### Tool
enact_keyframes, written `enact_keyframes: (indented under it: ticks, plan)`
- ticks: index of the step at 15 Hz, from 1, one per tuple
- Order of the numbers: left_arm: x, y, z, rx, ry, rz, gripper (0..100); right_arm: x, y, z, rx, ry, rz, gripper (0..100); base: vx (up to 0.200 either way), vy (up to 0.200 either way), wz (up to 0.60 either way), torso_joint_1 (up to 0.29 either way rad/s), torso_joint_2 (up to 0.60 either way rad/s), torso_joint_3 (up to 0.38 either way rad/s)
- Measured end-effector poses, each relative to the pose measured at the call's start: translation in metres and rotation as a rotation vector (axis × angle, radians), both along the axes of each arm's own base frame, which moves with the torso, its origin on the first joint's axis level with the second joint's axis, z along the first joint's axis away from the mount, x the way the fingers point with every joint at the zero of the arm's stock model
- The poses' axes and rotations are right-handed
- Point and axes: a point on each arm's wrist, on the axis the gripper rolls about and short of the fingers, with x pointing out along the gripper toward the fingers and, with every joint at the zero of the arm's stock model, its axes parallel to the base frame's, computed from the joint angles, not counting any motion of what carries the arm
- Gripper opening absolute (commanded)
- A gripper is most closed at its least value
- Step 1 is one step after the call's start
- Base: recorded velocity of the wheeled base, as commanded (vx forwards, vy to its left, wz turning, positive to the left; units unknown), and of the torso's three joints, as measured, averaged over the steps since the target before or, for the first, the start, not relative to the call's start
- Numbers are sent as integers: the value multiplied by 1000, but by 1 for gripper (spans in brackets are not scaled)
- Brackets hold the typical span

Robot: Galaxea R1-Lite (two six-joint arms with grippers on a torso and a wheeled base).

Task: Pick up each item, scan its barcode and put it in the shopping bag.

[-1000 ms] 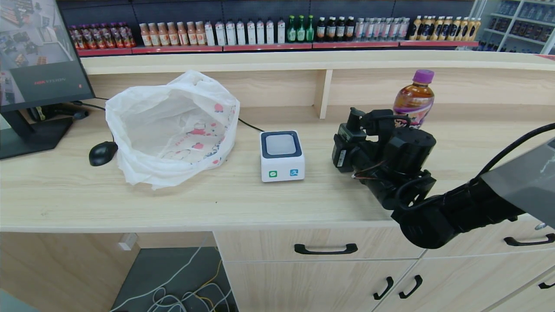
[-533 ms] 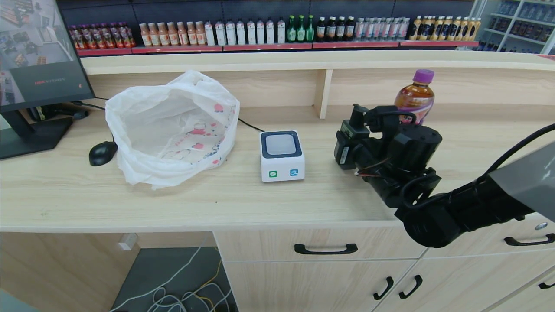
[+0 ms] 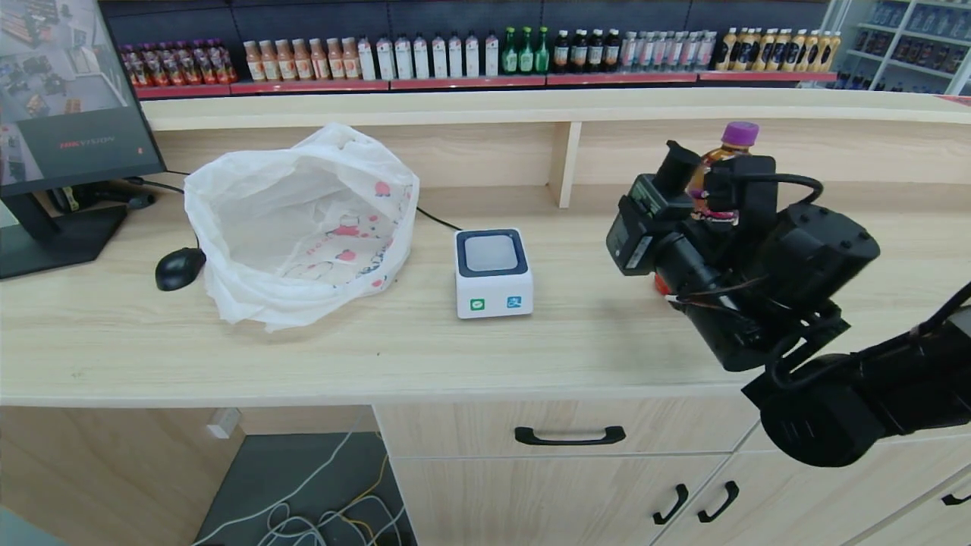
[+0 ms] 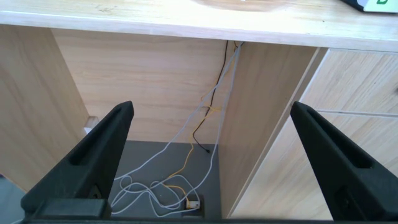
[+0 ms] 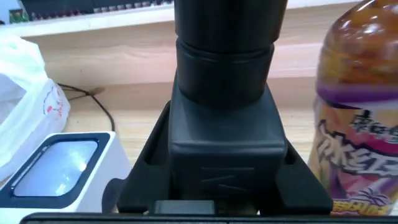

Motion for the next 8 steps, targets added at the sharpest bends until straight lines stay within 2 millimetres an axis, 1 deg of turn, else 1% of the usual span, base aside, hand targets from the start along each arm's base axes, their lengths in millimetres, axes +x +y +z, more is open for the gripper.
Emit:
enact_keyframes:
  ticks: [2,4,8]
  plan:
    - [0,0,0,0,0,0,100,-12,-5,-4,3,-23,1,0,0,0,0,0,0,0]
    - [0,0,0,0,0,0,100,-34,-8,-8,-30,-7,18,0,0,0,0,0,0,0]
    - [0,0,0,0,0,0,100,-89,10,-7,-124,-12,137,0,0,0,0,0,0,0]
